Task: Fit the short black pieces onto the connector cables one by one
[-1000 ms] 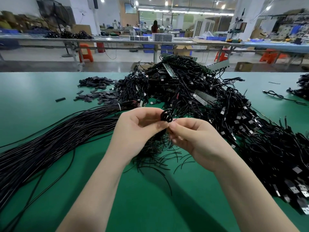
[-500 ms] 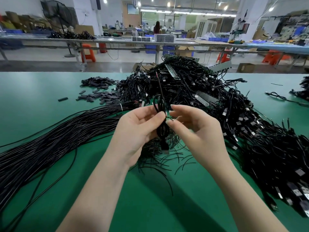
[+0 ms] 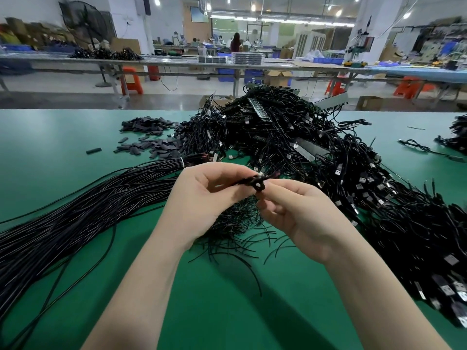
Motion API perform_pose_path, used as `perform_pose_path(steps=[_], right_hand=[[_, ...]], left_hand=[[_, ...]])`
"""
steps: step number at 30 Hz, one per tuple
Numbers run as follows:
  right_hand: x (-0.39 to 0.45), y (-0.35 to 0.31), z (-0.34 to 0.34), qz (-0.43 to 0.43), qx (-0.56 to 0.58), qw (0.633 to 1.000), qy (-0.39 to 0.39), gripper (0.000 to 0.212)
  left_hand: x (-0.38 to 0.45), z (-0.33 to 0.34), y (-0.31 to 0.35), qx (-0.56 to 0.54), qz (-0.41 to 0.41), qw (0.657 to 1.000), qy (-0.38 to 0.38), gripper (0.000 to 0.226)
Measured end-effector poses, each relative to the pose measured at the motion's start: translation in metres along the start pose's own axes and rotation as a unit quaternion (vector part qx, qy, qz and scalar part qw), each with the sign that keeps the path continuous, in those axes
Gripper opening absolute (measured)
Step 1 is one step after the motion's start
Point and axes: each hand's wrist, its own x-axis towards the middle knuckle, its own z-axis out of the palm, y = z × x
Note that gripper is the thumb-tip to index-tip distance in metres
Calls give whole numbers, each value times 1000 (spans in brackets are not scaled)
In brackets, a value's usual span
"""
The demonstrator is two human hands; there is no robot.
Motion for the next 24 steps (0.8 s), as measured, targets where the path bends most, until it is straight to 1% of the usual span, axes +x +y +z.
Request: perform_pose_path(steps=[2, 3, 4, 5, 6, 8, 9, 10, 11, 12, 13, 14, 15, 16, 17, 18, 19, 20, 21, 22, 24], right_hand=[[-2, -1, 0, -4, -4, 1000, -7, 16], [-3, -1, 1, -24, -32, 999, -2, 13], [-3, 1, 1, -64, -91, 994, 16, 10], [-3, 4, 1, -122, -162, 978, 44, 8], [-1, 9, 2, -188, -233, 951, 78, 10], [2, 16, 6, -310, -327, 883, 131, 10], [3, 18, 7, -375, -376, 835, 148, 8], [4, 19, 6, -439, -434, 769, 162, 6], [4, 20, 4, -500, -491, 694, 164, 4], [6, 21, 1, -548, -531, 628, 153, 5], [8, 21, -2, -571, -549, 593, 144, 6], [9, 21, -4, -569, -543, 601, 141, 6], [10, 20, -5, -546, -520, 641, 144, 5], [9, 20, -4, -501, -480, 705, 147, 6], [7, 17, -3, -429, -421, 787, 139, 7], [6, 15, 0, -341, -342, 868, 119, 8], [5, 12, 2, -246, -247, 933, 92, 12], [5, 10, 2, -168, -167, 969, 75, 24], [6, 10, 2, -114, -107, 986, 64, 35], [6, 11, 1, -92, -85, 990, 58, 38], [7, 12, 0, -92, -87, 990, 56, 33]], left_hand=[[-1, -1, 1, 0, -1, 1000, -11, 21], [0, -1, 1, 1, -4, 1000, -12, 21], [0, -1, 1, 3, -7, 1000, -11, 22], [0, 0, 1, 2, -10, 1000, -7, 22], [-1, 1, 1, -7, -18, 1000, 4, 22], [-1, 4, 1, -62, -73, 995, 38, 24], [-1, 6, 0, -102, -120, 986, 45, 26], [0, 6, 0, -136, -169, 975, 40, 29], [0, 7, 1, -155, -212, 965, 27, 33], [0, 7, 1, -161, -245, 956, 13, 36], [0, 7, 1, -164, -263, 951, 8, 37], [0, 8, 1, -168, -263, 950, 13, 36], [0, 8, 1, -170, -247, 954, 29, 32], [1, 9, 0, -165, -219, 960, 53, 27], [1, 9, 0, -155, -186, 967, 76, 24], [1, 9, 0, -142, -152, 974, 94, 22], [2, 9, -1, -125, -120, 979, 104, 22], [2, 9, -3, -103, -91, 984, 108, 23], [2, 9, -4, -80, -67, 989, 106, 23], [2, 8, -5, -56, -47, 993, 97, 23], [1, 9, -6, -21, -15, 997, 67, 22]])
